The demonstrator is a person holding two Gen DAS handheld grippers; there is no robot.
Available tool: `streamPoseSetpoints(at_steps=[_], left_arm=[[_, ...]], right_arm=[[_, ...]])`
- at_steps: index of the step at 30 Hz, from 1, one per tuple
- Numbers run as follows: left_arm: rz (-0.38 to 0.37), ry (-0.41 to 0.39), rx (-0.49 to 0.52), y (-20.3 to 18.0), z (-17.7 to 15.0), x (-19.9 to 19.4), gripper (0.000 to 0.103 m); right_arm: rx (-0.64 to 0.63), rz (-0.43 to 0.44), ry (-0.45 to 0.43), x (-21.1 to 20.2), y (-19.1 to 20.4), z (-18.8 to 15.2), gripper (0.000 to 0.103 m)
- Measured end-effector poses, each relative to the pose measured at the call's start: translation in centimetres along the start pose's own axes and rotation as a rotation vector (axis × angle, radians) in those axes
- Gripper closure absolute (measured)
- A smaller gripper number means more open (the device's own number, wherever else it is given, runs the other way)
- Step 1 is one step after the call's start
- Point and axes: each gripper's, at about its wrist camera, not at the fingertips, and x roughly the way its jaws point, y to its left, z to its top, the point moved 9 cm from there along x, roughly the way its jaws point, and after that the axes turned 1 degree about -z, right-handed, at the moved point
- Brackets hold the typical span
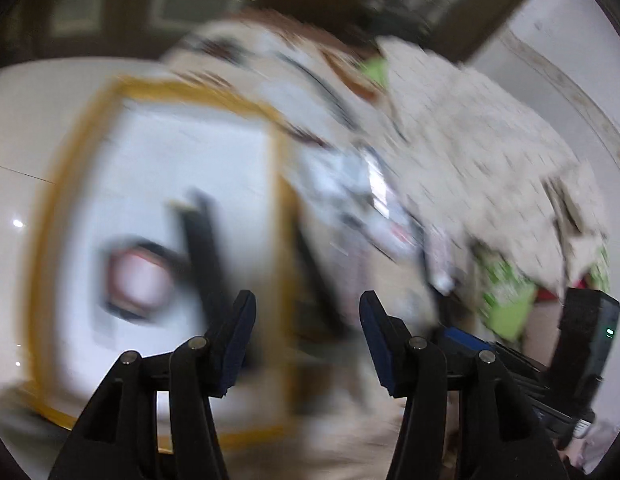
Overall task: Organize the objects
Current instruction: 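Move both tools back over the pile of items, then grasp a clear plastic syringe with the left tool while the right tool grasps a black marker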
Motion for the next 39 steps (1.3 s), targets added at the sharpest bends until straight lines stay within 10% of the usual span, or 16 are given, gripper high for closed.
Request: streamPoseSetpoints(at_steps=[6, 14, 17, 32, 36, 39], left_arm=[[0.062, 0.042, 0.257, -5.1, -3.4, 2.5, 0.049], [0.068, 0.079, 0.219, -3.8, -3.8, 3.0, 0.049], [0.061, 0.086, 0.247, -4.6, -4.1, 3.2, 0.049], [-0.064, 0.271, 0.185, -11.0, -4.0, 10.9, 0.051], [0.023, 0.307, 0.261, -11.8, -4.7, 13.2, 0.083], [0.064, 0.293, 0.275, -11.4, -5.0, 13.8, 0.089]], right_arm=[[0.1, -0.073, 0.038, -1.6, -6.0, -3.3, 0.064], [0.038, -0.138, 0.128, 1.5, -4.9, -5.2, 0.066], [0.035, -0.186, 0.165, 2.9, -5.9, -5.9, 0.089], [0.121, -0.179, 0.092, 0.3, -9.2, -5.6, 0.092], [0.142, -0.15, 0.087, 0.6, -9.0, -5.8, 0.092], [0.148, -0.131, 0.086, 0.6, -8.9, -5.8, 0.092]])
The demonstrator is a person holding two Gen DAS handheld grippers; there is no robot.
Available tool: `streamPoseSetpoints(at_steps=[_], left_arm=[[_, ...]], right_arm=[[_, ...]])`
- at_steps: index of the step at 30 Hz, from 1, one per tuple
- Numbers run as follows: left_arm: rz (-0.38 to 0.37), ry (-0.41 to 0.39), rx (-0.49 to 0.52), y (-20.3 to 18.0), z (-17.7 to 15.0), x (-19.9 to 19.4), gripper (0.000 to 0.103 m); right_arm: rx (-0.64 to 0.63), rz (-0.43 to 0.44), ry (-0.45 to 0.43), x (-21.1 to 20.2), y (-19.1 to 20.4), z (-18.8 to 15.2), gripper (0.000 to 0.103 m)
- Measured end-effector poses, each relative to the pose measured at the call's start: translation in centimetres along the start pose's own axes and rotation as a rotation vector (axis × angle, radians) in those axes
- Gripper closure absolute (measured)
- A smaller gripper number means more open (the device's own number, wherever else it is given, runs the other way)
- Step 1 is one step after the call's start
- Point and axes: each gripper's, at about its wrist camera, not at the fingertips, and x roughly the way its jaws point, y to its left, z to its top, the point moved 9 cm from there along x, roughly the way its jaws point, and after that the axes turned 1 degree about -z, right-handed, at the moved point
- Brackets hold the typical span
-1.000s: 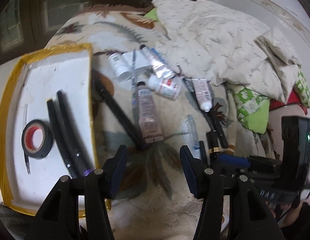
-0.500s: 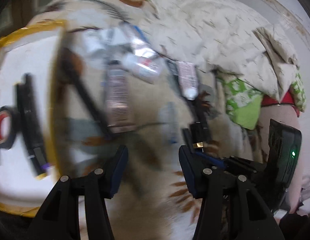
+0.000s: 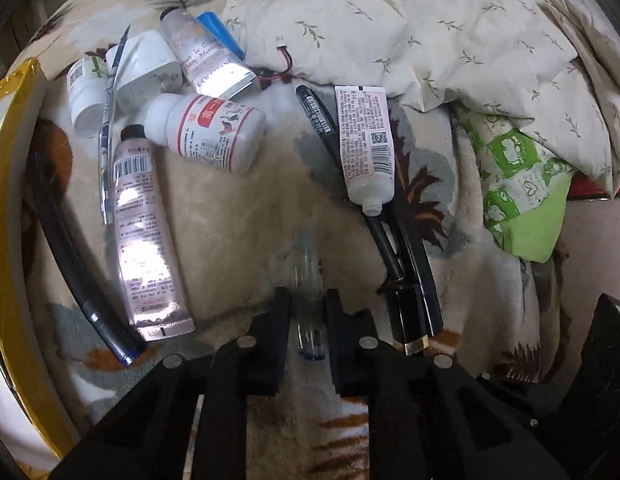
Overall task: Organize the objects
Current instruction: 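Grasp a clear plastic syringe with the left tool while the right tool grasps a black marker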
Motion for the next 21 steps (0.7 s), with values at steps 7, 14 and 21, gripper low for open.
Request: streamPoseSetpoints(at_steps=[7, 14, 21], left_arm=[[-0.028, -0.014, 0.01, 1.1, -1.9, -2.1, 0.089], [-0.088, -0.081, -0.05, 2.7, -3.8, -6.0, 0.089], [-0.119, -0.155, -0.175, 7.5, -4.1, -11.5, 0.089]], right_arm=[[-0.016, 0.002, 0.025, 1.1, 1.1, -0.2, 0.092], [-0.074, -0.03, 0.021, 1.6, 1.9, 0.6, 0.092], [-0.117, 0.031, -0.026, -0.3, 4.6, 1.7, 0.092]])
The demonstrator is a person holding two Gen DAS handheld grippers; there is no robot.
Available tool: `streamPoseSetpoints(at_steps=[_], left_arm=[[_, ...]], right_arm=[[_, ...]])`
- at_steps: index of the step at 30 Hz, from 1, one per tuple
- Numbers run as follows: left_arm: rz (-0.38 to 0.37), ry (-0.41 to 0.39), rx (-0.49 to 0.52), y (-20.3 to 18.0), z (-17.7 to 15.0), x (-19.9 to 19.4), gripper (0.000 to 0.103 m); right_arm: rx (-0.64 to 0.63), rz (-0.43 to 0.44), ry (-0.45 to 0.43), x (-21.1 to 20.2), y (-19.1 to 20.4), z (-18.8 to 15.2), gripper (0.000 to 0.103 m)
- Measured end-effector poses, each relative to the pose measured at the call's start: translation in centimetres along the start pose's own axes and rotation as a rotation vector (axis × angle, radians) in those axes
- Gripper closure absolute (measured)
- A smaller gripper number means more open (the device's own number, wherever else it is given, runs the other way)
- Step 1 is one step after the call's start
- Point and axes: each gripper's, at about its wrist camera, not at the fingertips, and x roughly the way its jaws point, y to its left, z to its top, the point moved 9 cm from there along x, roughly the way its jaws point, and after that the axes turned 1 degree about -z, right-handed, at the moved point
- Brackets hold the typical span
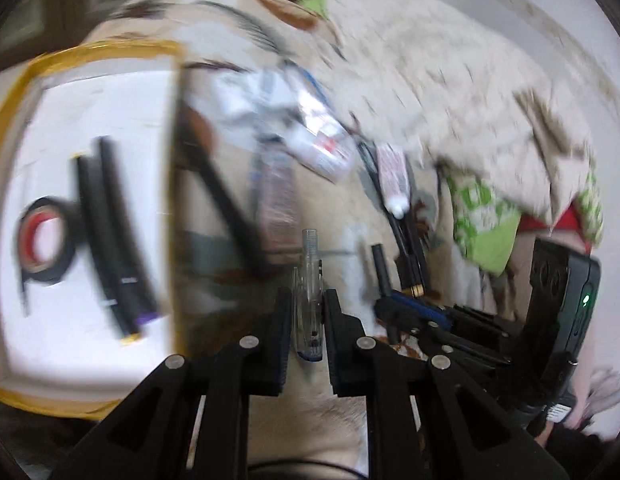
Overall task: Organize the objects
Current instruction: 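Grasp a clear plastic syringe with the left tool while the right tool grasps a black marker, then lower syringe and marker into the white tray and open both tools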
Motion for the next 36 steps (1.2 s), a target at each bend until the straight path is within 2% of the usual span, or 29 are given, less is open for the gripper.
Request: streamPoseSetpoints(at_steps=[1, 4, 10, 15, 20, 28, 33, 36], left_arm=[[0.004, -0.022, -0.011, 0.8, 0.3, -0.9, 0.089], [0.076, -0.08, -0.036, 4.1, 1.1, -3.5, 0.089], [0.112, -0.132, -0.156, 10.3, 1.9, -6.2, 0.089], [0.147, -0.143, -0.205, 12.8, 2.1, -6.7, 0.089], [0.192, -0.145, -0.194, 13.4, 2.7, -6.8, 0.089], [0.171, -0.128, -0.214, 15.6, 6.1, -6.2, 0.089], [0.195, -0.093, -0.21, 17.7, 8.0, -4.4, 0.089], [0.166, -0.089, -0.24, 18.6, 8.5, -3.4, 0.089]], right_arm=[[-0.003, 0.007, -0.007, -0.2, 0.4, 0.3, 0.092], [-0.032, 0.045, -0.014, -0.5, 2.5, 1.2, 0.092], [-0.101, 0.111, -0.009, 0.8, 7.6, 3.0, 0.092], [-0.155, 0.152, 0.011, 1.9, 11.5, 3.6, 0.092], [-0.181, 0.173, 0.024, 2.7, 13.8, 4.2, 0.092], [-0.183, 0.163, 0.056, 5.3, 16.0, 6.3, 0.092], [-0.162, 0.119, 0.063, 7.4, 16.6, 8.3, 0.092], [-0.172, 0.084, 0.062, 8.6, 17.1, 9.4, 0.092]])
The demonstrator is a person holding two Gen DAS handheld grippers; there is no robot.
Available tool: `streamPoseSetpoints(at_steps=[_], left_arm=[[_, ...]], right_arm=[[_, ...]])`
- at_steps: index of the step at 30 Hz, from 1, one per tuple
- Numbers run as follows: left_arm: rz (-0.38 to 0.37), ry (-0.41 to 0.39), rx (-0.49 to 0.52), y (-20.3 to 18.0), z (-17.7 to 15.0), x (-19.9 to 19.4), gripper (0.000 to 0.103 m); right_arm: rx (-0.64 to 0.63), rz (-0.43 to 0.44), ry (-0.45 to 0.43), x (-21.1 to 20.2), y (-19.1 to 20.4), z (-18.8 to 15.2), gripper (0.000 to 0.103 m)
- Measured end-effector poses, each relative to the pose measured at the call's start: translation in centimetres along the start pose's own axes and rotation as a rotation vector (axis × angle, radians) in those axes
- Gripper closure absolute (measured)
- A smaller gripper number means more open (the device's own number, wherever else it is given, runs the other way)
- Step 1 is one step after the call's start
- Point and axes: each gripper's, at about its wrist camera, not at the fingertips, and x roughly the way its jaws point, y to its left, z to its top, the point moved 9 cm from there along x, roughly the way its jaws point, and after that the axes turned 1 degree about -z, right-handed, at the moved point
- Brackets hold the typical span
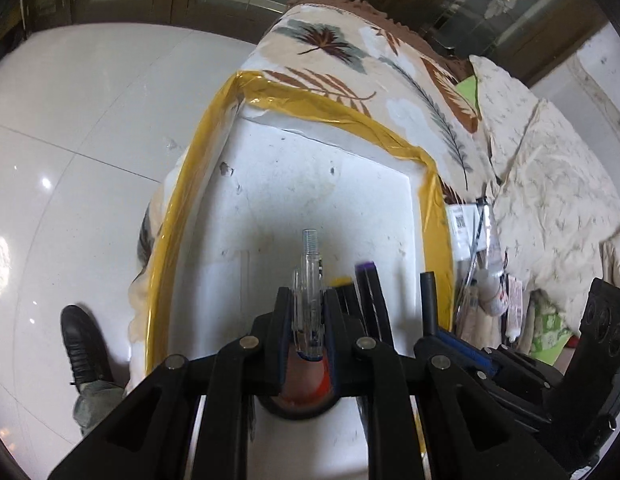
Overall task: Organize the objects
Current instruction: 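Lower syringe and marker into the white tray and open both tools, then move both tools back over the pile of items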
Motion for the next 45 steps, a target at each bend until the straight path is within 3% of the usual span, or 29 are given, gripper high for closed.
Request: streamPoseSetpoints(at_steps=[6, 12, 22, 25, 26, 30, 33, 38, 42, 45], left_arm=[[0.026, 0.016, 0.038, -0.3, 0.4, 1.5, 0.089], [0.01, 0.047, -0.021, 1.1, 0.9, 2.5, 0.089], [0.038, 0.036, 0.005, 0.9, 1.0, 2.6, 0.088], [-0.024, 0.041, -0.013, 0.4, 0.8, 2.4, 0.086], [-0.04, 0.042, -0.012, 0.2, 0.7, 2.3, 0.084], [-0.055, -0.024, 0.033, -1.1, 0.7, 0.7, 0.047], [-0.037, -0.101, 0.047, -2.3, 0.3, -1.1, 0.041], [-0.081, -0.105, 0.086, -7.5, -2.9, -1.7, 0.041], [-0.113, -0.058, 0.152, -12.7, -6.9, -0.1, 0.041], [-0.14, 0.026, 0.235, -15.7, -10.5, 1.3, 0.041]], right_arm=[[0.0, -0.072, 0.048, 2.5, -0.5, 1.0, 0.092], [-0.026, -0.156, 0.053, 3.4, -0.6, 1.8, 0.092], [-0.017, -0.158, 0.058, 3.5, -0.8, 1.9, 0.092], [0.009, -0.123, 0.051, 3.3, -0.9, 1.9, 0.092], [0.018, -0.104, 0.048, 3.0, -1.0, 1.9, 0.092], [0.052, -0.028, 0.03, 1.9, -0.9, 1.4, 0.089], [0.06, 0.019, -0.012, -0.1, -1.0, 0.7, 0.089], [0.083, 0.062, -0.077, -4.6, -3.9, -2.4, 0.088], [0.129, 0.01, -0.116, -7.8, -8.7, -5.7, 0.088], [0.196, -0.087, -0.138, -10.0, -13.7, -8.2, 0.077]])
